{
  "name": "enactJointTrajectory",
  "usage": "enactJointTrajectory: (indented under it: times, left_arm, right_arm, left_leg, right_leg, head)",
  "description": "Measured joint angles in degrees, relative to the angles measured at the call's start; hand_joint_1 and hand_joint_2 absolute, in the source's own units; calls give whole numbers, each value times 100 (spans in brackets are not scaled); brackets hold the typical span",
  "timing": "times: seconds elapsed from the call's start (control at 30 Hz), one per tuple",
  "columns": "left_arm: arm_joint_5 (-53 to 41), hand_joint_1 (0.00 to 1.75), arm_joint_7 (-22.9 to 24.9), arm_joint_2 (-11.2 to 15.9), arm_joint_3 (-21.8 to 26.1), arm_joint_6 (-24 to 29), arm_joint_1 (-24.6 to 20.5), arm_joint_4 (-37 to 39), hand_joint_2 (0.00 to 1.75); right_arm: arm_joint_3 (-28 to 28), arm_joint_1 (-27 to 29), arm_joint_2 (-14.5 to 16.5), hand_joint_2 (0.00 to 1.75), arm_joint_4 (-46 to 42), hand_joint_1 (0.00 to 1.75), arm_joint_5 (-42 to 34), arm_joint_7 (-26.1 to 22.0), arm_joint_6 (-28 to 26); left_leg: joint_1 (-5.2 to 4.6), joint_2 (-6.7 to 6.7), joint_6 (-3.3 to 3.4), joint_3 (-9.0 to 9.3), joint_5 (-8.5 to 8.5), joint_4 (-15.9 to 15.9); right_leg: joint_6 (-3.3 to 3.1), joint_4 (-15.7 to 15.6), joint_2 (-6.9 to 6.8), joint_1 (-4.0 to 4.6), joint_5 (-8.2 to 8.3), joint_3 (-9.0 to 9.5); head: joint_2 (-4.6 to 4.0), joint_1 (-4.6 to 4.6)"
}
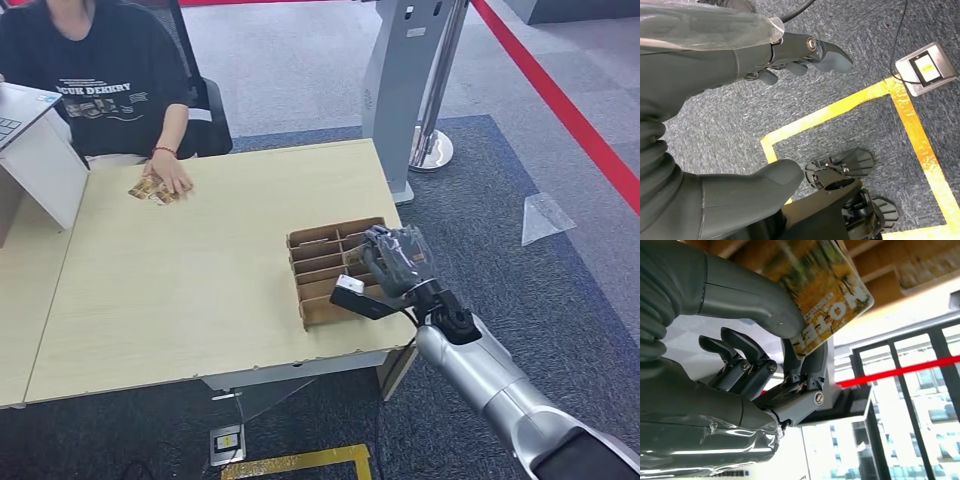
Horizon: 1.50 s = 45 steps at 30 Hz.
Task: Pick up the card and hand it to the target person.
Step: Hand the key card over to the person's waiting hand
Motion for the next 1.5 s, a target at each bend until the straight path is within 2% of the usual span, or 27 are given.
enactJointTrajectory:
  times: [0.33,0.5,0.7,0.87,0.93,1.13,1.5]
  left_arm:
    - [-92,0,17,-7,-34,-61,-92,0,175]
    - [-121,0,43,-14,-72,-80,-113,0,175]
    - [-178,0,96,-49,-139,-85,-119,0,175]
    - [-200,0,155,-100,-160,-52,-139,0,175]
    - [-199,0,163,-117,-161,-35,-142,0,175]
    - [-179,0,190,-144,-163,21,-122,0,175]
    - [-111,0,189,-154,-163,74,-66,0,175]
  right_arm:
    - [100,-582,-45,175,-710,171,-228,-3,621]
    - [155,-966,-43,175,-860,175,-475,-27,703]
    - [238,-1329,-7,175,-781,175,-490,139,66]
    - [309,-1558,203,175,-396,175,565,953,-1106]
    - [311,-1567,283,175,-326,175,1000,1153,-1321]
    - [120,-1462,583,175,-289,175,1766,1074,-1384]
    - [-281,-1299,1020,175,-89,175,1927,569,-1386]
  left_leg:
    - [0,0,-1,0,2,1]
    - [0,0,-1,0,2,1]
    - [0,-1,-1,-3,2,1]
    - [0,-2,-1,-3,2,0]
    - [1,-2,-1,-2,2,0]
    - [2,-1,-1,-2,2,0]
    - [3,-2,-1,-3,2,-1]
  right_leg:
    - [-1,4,0,0,1,0]
    - [-1,4,0,0,1,0]
    - [0,4,-2,0,1,0]
    - [-1,5,-3,0,1,0]
    - [-1,5,-2,0,1,0]
    - [-1,5,-2,2,0,-2]
    - [-1,5,-2,2,0,-2]
  head:
    - [0,0]
    - [0,0]
    - [1,0]
    - [1,0]
    - [0,0]
    - [1,0]
    - [1,0]
